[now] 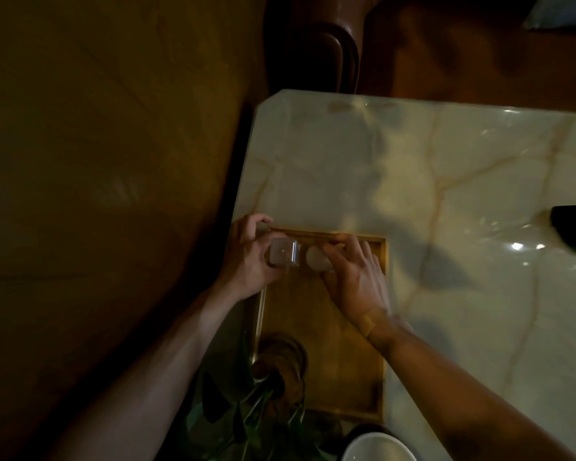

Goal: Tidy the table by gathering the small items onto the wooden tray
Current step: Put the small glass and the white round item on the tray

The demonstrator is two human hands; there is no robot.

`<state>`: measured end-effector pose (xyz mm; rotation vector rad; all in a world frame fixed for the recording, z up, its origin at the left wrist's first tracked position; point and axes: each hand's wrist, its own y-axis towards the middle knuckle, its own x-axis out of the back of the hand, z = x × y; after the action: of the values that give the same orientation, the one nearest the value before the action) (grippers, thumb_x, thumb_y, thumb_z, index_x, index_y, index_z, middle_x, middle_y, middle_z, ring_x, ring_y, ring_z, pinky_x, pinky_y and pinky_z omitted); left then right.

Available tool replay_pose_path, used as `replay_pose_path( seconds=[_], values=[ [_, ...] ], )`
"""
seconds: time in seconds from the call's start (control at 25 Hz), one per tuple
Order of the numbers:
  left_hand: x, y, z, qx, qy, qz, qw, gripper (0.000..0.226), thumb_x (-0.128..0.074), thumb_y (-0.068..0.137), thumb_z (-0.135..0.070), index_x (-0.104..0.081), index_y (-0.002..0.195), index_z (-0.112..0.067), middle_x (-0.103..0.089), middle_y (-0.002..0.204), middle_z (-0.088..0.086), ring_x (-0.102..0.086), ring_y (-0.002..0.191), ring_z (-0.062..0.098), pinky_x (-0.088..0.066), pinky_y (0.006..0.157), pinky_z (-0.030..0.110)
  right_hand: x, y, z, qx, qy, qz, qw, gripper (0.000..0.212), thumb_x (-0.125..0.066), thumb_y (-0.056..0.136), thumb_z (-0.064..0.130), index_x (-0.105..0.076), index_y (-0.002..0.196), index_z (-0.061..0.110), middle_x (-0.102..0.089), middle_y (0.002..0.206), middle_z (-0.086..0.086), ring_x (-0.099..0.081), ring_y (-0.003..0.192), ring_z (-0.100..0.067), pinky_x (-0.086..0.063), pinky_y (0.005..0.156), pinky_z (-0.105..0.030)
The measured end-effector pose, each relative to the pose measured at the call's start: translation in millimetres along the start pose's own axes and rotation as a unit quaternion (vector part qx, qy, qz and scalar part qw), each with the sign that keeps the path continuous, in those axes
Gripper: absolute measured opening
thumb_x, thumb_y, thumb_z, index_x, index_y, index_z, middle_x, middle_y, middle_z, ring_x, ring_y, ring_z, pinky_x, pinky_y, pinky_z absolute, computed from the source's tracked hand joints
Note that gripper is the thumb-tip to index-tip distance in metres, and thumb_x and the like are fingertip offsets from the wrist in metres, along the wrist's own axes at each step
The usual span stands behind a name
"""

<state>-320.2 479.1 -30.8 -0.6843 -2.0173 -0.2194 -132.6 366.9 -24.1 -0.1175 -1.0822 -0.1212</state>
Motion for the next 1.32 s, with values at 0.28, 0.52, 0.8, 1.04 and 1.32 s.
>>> replay_pose_path(
  seconds=[0.28, 0.52, 0.8, 1.04, 1.32],
  values=[
    [-0.9, 4.8, 5.1, 0.001, -0.015, -0.001, 1.000, 0.046, -0.080, 0.065, -0.032, -0.069, 0.106, -0.015, -0.039, 0.135, 0.014, -0.032, 0.126, 0.031, -0.041, 0.101, 0.044, -4.8, 3.5, 3.9, 0.000, -0.008, -0.026, 1.000, 0.045, -0.073, 0.080, 0.018, -0.061, 0.123, 0.021, -0.058, 0.125, -0.005, -0.055, 0.098, -0.031, -0.049, 0.072, -0.043],
    [0.1, 7.8, 6.5, -0.008, -0.014, -0.001, 1.000, 0.049, -0.080, 0.064, -0.035, -0.068, 0.106, -0.014, -0.040, 0.135, 0.012, -0.037, 0.125, 0.033, -0.043, 0.100, 0.047, -11.1, 9.3, 8.3, -0.010, 0.008, -0.050, 0.999, 0.040, -0.073, 0.082, 0.022, -0.062, 0.121, 0.019, -0.060, 0.121, -0.005, -0.056, 0.099, -0.032, -0.051, 0.073, -0.045],
    [-1.4, 9.0, 4.6, -0.012, -0.025, -0.023, 0.999, 0.049, -0.080, 0.061, -0.026, -0.066, 0.106, -0.015, -0.042, 0.126, 0.012, -0.045, 0.118, 0.033, -0.044, 0.097, 0.051, -11.4, 11.2, 7.2, -0.019, 0.013, -0.052, 0.998, 0.041, -0.074, 0.079, 0.024, -0.062, 0.119, 0.020, -0.059, 0.118, -0.007, -0.056, 0.097, -0.032, -0.049, 0.072, -0.042],
    [-3.0, 9.8, 5.7, -0.010, -0.020, -0.033, 0.999, 0.053, -0.084, 0.060, -0.025, -0.064, 0.107, -0.010, -0.044, 0.123, 0.016, -0.048, 0.112, 0.032, -0.047, 0.095, 0.046, -4.6, 12.0, 8.9, -0.030, 0.020, -0.028, 0.999, 0.041, -0.071, 0.083, 0.025, -0.061, 0.122, 0.019, -0.057, 0.123, -0.008, -0.055, 0.102, -0.032, -0.049, 0.076, -0.047],
    [-2.8, 6.7, 8.2, -0.001, -0.035, -0.027, 0.999, 0.058, -0.086, 0.060, -0.017, -0.062, 0.112, -0.010, -0.044, 0.122, 0.015, -0.048, 0.112, 0.028, -0.048, 0.095, 0.042, -3.8, 10.0, 10.1, -0.031, 0.034, -0.015, 0.999, 0.050, -0.071, 0.082, 0.025, -0.055, 0.129, 0.023, -0.054, 0.127, -0.007, -0.054, 0.107, -0.031, -0.049, 0.083, -0.048]
  ],
)
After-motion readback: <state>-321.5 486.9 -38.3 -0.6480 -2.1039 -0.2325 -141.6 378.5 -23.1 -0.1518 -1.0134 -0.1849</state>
